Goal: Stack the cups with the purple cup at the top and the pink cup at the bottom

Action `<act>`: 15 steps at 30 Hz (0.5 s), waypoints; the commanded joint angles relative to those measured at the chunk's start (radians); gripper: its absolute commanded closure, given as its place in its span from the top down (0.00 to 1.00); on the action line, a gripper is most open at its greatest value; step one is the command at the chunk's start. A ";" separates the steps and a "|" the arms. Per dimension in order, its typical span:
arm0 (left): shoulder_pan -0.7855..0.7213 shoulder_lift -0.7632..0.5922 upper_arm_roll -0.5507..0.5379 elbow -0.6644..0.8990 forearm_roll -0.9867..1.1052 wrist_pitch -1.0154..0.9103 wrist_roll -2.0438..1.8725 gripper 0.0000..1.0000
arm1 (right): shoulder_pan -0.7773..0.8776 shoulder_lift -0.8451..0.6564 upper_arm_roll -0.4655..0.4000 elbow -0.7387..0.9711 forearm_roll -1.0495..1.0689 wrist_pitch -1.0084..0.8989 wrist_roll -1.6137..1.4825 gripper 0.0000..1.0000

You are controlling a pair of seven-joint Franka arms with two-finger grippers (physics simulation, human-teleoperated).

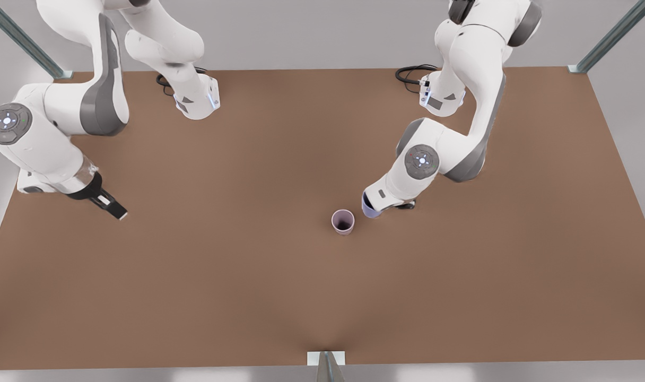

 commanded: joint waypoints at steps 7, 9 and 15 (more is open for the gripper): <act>-0.059 0.123 -0.014 0.132 -0.009 -0.066 -0.787 0.21 | -0.064 0.121 0.031 0.146 0.078 -0.077 -1.548 1.00; -0.059 0.123 -0.014 0.089 -0.010 0.010 -0.787 0.21 | -0.064 0.118 0.037 0.146 0.075 -0.070 -1.688 1.00; -0.059 0.132 -0.014 0.043 -0.012 0.087 -0.784 0.21 | -0.065 0.134 0.040 0.155 0.052 -0.064 -1.067 1.00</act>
